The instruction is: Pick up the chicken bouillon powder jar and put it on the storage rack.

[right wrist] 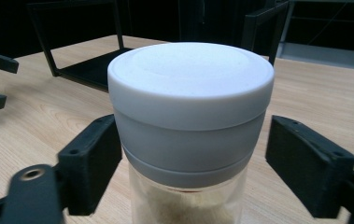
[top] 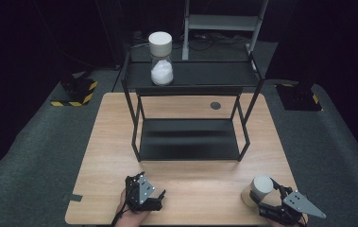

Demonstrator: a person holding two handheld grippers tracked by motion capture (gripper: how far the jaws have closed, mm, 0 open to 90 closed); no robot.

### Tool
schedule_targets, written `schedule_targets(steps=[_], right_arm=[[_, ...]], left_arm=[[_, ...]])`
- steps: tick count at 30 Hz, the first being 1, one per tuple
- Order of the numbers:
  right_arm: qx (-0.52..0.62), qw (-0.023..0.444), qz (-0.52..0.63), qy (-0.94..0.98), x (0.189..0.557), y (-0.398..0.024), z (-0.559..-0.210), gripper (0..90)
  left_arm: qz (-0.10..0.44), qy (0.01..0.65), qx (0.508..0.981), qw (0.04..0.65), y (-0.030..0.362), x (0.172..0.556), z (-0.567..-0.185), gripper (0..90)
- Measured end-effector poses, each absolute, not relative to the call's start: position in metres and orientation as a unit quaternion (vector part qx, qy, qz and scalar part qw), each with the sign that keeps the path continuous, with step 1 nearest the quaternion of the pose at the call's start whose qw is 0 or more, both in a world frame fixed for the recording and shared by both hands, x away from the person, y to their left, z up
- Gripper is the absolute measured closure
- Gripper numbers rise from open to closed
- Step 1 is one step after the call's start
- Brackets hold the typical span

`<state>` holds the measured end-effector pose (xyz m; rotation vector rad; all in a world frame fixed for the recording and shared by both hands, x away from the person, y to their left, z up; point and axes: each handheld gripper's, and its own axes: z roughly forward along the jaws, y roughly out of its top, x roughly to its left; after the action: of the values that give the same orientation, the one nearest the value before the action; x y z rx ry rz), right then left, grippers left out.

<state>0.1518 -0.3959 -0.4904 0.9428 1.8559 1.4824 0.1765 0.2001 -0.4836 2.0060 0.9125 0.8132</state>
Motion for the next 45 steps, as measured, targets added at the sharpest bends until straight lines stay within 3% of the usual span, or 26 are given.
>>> schedule_targets(steps=[9, 45], right_arm=[[0.339, 0.287, 0.564, 0.696, 0.153, -0.399, -0.494, 33.1], [0.321, 0.307, 0.582, 0.681, 0.151, -0.374, -0.476, 34.0]], left_arm=[[0.319, 0.358, 0.788, 0.386, 0.200, 0.177, -0.484, 1.3], [0.320, 0.355, 0.790, 0.385, 0.200, 0.177, -0.484, 1.3]])
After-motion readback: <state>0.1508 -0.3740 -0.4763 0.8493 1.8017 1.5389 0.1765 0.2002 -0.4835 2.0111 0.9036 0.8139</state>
